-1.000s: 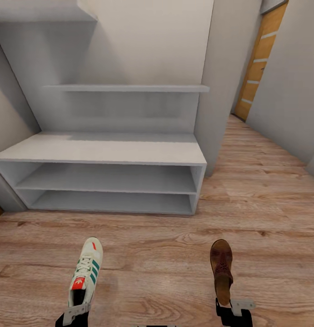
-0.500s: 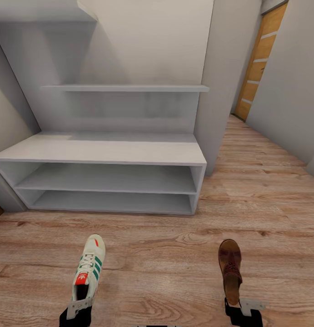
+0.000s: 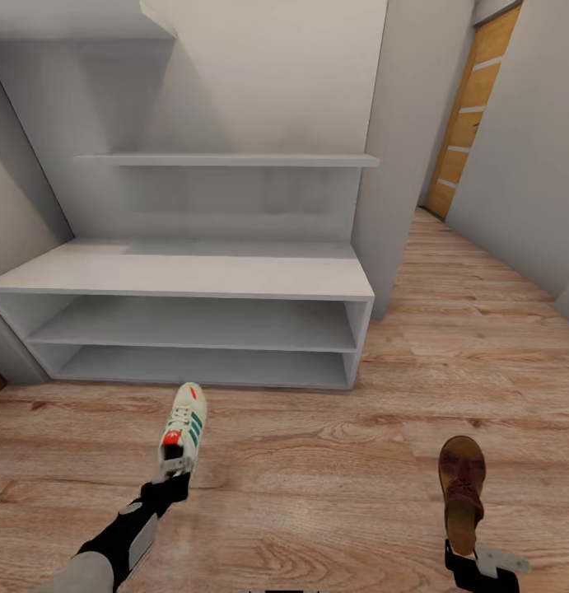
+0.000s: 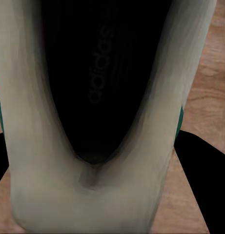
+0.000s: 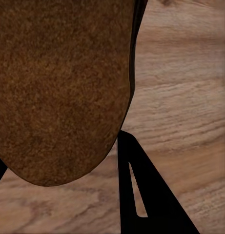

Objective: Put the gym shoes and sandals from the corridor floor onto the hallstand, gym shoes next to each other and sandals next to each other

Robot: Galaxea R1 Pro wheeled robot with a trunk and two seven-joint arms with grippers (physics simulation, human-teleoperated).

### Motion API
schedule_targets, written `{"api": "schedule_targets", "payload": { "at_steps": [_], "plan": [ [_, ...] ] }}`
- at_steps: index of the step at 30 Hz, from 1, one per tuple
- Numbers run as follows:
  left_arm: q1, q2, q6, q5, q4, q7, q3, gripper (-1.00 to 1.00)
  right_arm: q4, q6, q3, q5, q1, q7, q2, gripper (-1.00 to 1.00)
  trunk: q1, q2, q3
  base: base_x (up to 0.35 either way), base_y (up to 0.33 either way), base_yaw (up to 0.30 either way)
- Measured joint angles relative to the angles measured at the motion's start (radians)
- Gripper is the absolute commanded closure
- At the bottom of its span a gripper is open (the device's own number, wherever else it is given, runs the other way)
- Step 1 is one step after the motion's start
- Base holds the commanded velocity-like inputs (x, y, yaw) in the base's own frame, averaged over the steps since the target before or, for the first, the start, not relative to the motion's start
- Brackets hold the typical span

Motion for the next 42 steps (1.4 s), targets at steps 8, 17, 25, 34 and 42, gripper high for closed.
{"api": "schedule_targets", "payload": {
  "at_steps": [8, 17, 25, 34, 42],
  "plan": [
    [-0.167, 0.0, 0.239, 0.0, 0.002, 0.007, -0.003, 1.0, -0.002, 0.0, -0.006, -0.012, 0.0, -0.001, -0.003, 1.0, 0.0, 0.0, 0.0, 0.0, 0.0, 0.0],
    [-0.25, 0.008, 0.359, 0.001, -0.028, 0.047, -0.064, 1.0, -0.002, 0.002, -0.003, -0.011, 0.0, 0.001, 0.0, 1.0, 0.0, 0.0, 0.0, 0.0, 0.0, 0.0],
    [-0.247, 0.006, 0.367, 0.0, -0.05, 0.051, -0.079, 1.0, -0.002, 0.001, -0.003, -0.011, 0.0, 0.001, 0.003, 1.0, 0.0, 0.0, 0.0, 0.004, -0.108, 0.0],
    [-0.247, 0.007, 0.367, 0.001, -0.05, 0.053, -0.09, 1.0, -0.002, 0.001, -0.003, -0.011, 0.0, 0.001, 0.005, 1.0, 0.0, 0.0, 0.0, 0.079, -0.265, 0.0],
    [-0.247, 0.011, 0.367, 0.001, -0.052, 0.053, -0.089, 1.0, -0.002, 0.001, -0.003, -0.011, 0.0, 0.002, 0.007, 1.0, 0.0, 0.0, 0.0, 0.14, -0.266, 0.0]
  ]
}}
